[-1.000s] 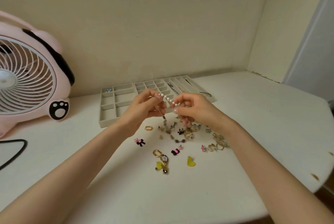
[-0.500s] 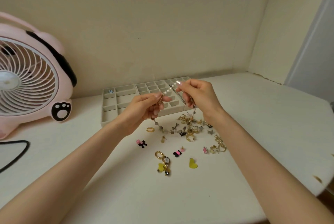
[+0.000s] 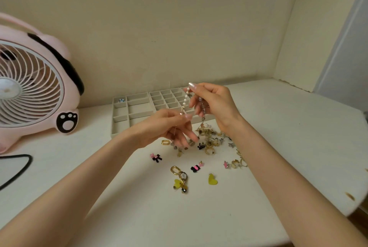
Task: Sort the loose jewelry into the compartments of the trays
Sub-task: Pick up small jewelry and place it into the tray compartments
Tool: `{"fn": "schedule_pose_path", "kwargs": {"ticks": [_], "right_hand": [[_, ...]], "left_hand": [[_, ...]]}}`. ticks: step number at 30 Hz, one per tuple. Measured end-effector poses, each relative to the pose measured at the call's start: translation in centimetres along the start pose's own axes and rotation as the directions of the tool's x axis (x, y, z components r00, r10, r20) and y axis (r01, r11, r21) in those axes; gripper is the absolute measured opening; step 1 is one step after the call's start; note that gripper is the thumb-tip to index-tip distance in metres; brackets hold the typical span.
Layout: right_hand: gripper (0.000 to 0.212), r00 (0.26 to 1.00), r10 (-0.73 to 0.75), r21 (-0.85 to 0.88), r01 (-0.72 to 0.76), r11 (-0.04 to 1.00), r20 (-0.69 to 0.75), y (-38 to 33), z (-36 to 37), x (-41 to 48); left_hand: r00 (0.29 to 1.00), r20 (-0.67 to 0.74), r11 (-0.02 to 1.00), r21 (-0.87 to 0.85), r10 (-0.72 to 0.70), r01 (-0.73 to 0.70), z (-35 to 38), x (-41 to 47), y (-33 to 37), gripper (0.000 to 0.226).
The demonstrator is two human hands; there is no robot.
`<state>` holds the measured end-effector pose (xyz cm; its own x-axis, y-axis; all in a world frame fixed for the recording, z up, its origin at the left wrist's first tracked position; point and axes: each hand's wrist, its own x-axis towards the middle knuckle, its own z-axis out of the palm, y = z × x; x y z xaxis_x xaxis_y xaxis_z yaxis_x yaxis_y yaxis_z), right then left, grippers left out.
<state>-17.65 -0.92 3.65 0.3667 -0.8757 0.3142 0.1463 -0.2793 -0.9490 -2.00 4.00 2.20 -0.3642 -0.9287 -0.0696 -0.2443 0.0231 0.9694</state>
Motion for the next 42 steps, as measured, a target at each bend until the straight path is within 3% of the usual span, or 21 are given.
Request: {"fn": "schedule_pose_path", "kwargs": {"ticks": [2, 4, 7, 10, 14, 17, 20, 22, 24, 26, 30, 33, 36, 38, 42], "right_hand": [[0.021, 0.999, 0.000, 0.043, -0.002, 0.999, 0.046, -0.2, 0.5, -0.1], [0.017, 0.997, -0.001, 0.075, -0.005, 0.997, 0.074, -0.2, 0.9, -0.3], [0.013, 0.999, 0.002, 0.126, -0.008, 0.992, 0.045, 0.0, 1.1, -0.6], [0.012, 0.999, 0.035, 0.206, -0.029, 0.978, -0.030, 0.6, 0.9, -0.6], [0.015, 0.980, 0.156, 0.281, -0.117, 0.953, -0.121, 2.0, 0.8, -0.4], [0.016, 0.972, 0.204, 0.146, -0.186, 0.972, -0.118, 2.9, 0.5, -0.4], [0.015, 0.969, 0.225, 0.051, -0.220, 0.974, -0.104, 3.2, -0.1, -0.6], [0.015, 0.969, 0.226, 0.051, -0.222, 0.974, -0.098, 3.3, -0.3, -0.8], [0.015, 0.969, 0.225, 0.040, -0.222, 0.974, -0.097, 3.4, -0.4, -0.8], [0.015, 0.970, 0.223, 0.023, -0.222, 0.975, -0.098, 3.5, -0.4, -0.9], [0.014, 0.969, 0.228, 0.000, -0.229, 0.973, -0.092, 3.7, -0.3, -0.9], [0.015, 0.971, 0.222, -0.014, -0.224, 0.974, -0.091, 3.7, -0.2, -0.9], [0.015, 0.973, 0.215, -0.019, -0.217, 0.976, -0.089, 3.7, -0.3, -1.0], [0.015, 0.973, 0.212, -0.023, -0.215, 0.976, -0.090, 3.7, -0.3, -1.0], [0.015, 0.974, 0.206, -0.026, -0.209, 0.978, -0.094, 3.6, -0.3, -1.1]], "left_hand": [[0.992, 0.090, 0.996, -0.013, -0.088, 0.090, 0.4, 0.1, 0.1, 0.049], [0.988, 0.091, 0.980, -0.147, -0.121, 0.134, 0.7, 0.5, 0.0, 0.054], [0.993, -0.087, 0.912, -0.408, -0.079, 0.037, 0.5, 1.3, -0.1, 0.054], [0.957, -0.281, 0.740, -0.658, -0.070, -0.139, 0.1, 1.8, -0.2, 0.045], [0.940, -0.321, 0.672, -0.722, -0.112, -0.167, -0.6, 1.9, -0.6, 0.021], [0.950, -0.298, 0.644, -0.746, -0.097, -0.168, -1.5, 1.5, -1.0, 0.017], [0.897, -0.437, 0.829, -0.523, -0.064, -0.196, -3.4, 1.1, -0.9, 0.020], [0.855, -0.519, 0.963, -0.245, -0.028, -0.116, -5.1, 0.9, -1.0, 0.022], [0.822, -0.569, 1.000, -0.029, -0.020, 0.004, -7.0, 0.8, -1.2, 0.026], [0.813, -0.582, 0.992, 0.080, -0.031, 0.095, -8.7, 0.7, -1.5, 0.029], [0.868, -0.480, 0.918, 0.275, -0.126, 0.286, -10.2, 0.9, -2.0, 0.034], [0.873, -0.450, 0.781, 0.469, -0.190, 0.412, -9.8, 1.3, -2.4, 0.043], [0.856, -0.497, 0.617, 0.632, -0.144, 0.470, -9.6, 1.7, -2.6, 0.060], [0.853, -0.497, 0.618, 0.623, -0.160, 0.480, -9.5, 1.8, -2.6, 0.068], [0.886, -0.419, 0.723, 0.549, -0.197, 0.420, -9.3, 1.7, -2.4, 0.063]]}}
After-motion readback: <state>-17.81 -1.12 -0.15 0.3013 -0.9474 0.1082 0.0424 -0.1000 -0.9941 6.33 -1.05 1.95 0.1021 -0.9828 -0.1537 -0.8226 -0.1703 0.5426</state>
